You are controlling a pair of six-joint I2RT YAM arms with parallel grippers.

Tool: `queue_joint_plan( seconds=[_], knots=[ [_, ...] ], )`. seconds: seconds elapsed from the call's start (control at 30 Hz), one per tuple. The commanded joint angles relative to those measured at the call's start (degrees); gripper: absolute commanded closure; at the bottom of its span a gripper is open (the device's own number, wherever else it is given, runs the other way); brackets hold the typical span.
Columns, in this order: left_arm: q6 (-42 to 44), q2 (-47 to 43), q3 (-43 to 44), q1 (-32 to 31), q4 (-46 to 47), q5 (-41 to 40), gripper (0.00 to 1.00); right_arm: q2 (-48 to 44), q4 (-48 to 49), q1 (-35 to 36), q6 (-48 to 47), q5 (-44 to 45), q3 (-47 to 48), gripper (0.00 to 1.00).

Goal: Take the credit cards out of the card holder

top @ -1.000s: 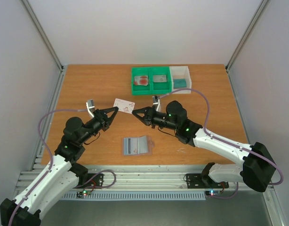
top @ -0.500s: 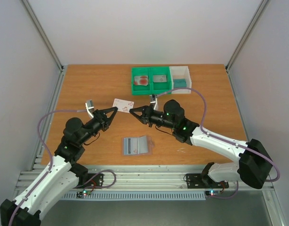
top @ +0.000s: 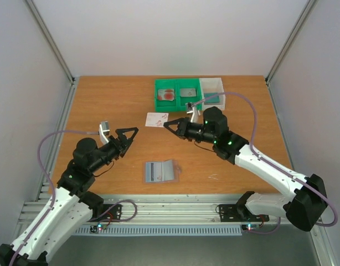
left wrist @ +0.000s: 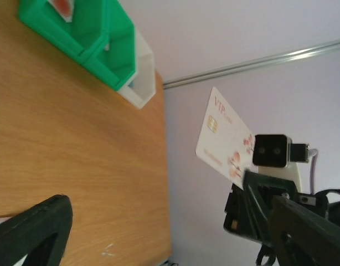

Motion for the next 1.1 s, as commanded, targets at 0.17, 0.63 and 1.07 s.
queue_joint_plan(
  seconds=[0.17, 0.63, 1.07],
  knots=[
    [18.89, 4.47, 11.24, -0.06, -21.91, -1.96, 0.01, 5.96, -21.81, -14.71, -18.30, -9.21, 10.38, 0.99],
    [36.24, 13.88, 15.95, -0.01, -31.53, -0.27, 0.01, 28.21, -39.44, -30.63, -38.37, -5.29, 32.78, 0.99],
    [43.18, 17.73, 17.61, 0.03, -34.30, -2.79, 0.01, 51.25, -49.45, -33.71, -46.25, -3.39, 57.05, 0.99]
  ],
)
